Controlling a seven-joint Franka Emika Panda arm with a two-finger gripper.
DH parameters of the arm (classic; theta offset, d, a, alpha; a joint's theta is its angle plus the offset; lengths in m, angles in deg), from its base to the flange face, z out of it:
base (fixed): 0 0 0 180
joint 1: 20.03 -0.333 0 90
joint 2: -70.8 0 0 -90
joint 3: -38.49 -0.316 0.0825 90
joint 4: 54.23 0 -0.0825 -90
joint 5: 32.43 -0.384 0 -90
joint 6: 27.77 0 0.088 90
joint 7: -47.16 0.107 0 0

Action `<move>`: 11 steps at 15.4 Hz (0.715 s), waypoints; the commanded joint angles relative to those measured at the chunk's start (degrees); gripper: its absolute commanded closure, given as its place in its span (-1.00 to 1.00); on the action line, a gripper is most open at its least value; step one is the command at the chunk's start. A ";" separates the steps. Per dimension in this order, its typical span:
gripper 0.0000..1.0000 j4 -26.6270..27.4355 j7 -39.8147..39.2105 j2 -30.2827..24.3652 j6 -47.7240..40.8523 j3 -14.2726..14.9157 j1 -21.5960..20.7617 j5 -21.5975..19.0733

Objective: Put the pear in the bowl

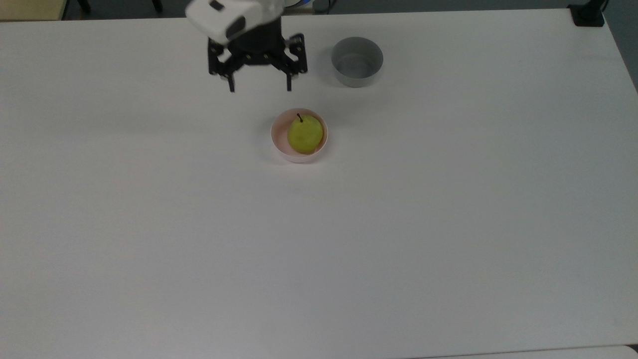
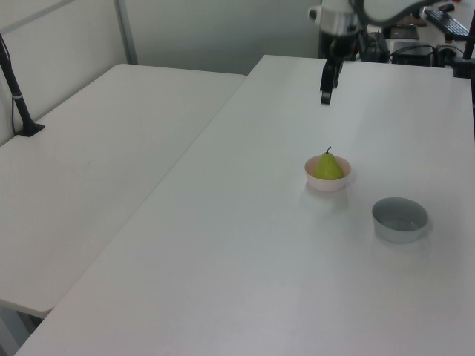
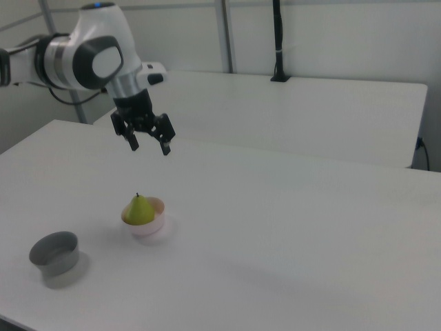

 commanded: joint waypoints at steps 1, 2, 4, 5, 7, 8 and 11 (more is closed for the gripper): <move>-1.00 -3.97 0.93 -3.69 -8.45 -0.13 3.07 0.67; -1.00 -5.64 0.67 -3.87 -11.27 -0.22 3.69 0.50; -1.00 -8.72 0.58 -4.04 -15.41 -0.39 4.84 0.06; -1.00 -9.95 0.49 -4.22 -17.08 -0.48 5.54 -0.20; -1.00 -11.10 0.14 -4.31 -18.24 -0.48 6.77 -1.87; -1.00 -11.02 -1.08 -4.57 -18.15 -0.48 7.12 -3.09; -1.00 -10.66 -6.09 -4.66 -17.71 -0.48 7.48 -3.46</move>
